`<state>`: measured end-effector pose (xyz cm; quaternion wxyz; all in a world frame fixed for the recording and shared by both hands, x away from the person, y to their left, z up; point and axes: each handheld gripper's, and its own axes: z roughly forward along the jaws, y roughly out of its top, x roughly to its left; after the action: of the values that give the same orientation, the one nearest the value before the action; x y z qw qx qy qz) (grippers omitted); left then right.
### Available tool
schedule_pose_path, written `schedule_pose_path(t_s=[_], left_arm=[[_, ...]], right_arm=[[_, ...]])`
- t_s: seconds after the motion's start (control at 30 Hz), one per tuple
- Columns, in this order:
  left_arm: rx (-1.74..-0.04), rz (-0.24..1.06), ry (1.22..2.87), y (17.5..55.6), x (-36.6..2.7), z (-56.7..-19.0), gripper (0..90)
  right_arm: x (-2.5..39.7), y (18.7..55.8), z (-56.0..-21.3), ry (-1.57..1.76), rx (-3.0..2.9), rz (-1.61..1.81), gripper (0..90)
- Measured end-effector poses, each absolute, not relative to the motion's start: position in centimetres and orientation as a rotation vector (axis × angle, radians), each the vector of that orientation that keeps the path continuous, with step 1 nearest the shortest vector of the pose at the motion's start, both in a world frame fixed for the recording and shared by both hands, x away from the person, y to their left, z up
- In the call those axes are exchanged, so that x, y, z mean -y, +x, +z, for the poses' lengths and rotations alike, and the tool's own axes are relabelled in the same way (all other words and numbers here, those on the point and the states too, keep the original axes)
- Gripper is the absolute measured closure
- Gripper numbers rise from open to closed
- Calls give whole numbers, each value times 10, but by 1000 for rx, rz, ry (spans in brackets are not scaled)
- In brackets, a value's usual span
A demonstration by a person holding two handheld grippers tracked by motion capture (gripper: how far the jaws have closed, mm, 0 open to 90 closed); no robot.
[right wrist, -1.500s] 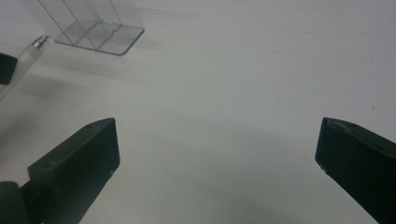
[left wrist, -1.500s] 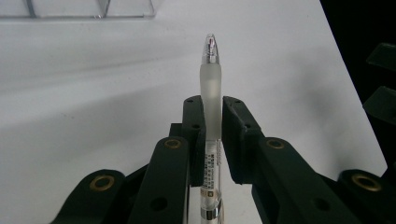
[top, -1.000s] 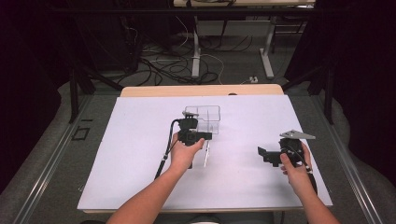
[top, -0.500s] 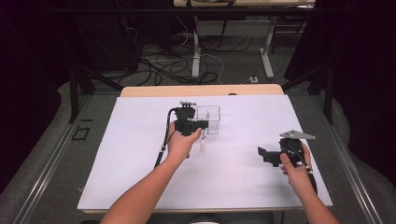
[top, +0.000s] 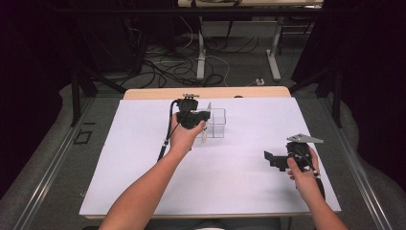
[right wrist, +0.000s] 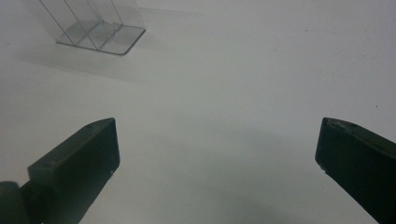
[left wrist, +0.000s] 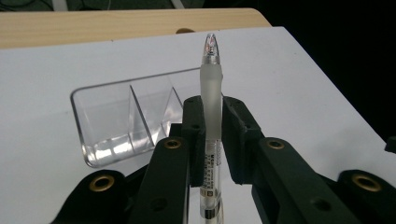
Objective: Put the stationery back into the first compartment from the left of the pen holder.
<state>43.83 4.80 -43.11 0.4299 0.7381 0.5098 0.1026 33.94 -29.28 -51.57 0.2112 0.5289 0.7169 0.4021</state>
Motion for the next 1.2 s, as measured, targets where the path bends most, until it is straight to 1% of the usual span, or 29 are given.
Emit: schedule_pose_path(t_s=[0.37, 0.67, 1.2], left_arm=[[-1237, 377, 1791, 452, -54, -420, 795], [-1210, 449, 1758, 464, -57, -412, 795], [-1244, 510, 1729, 486, -61, -409, 795]], right_arm=[[293, 339, -516, 1472, -1989, 1117, 0], [294, 340, -517, 1467, -1994, 1116, 0], [293, 340, -518, 1484, -1993, 1118, 0]])
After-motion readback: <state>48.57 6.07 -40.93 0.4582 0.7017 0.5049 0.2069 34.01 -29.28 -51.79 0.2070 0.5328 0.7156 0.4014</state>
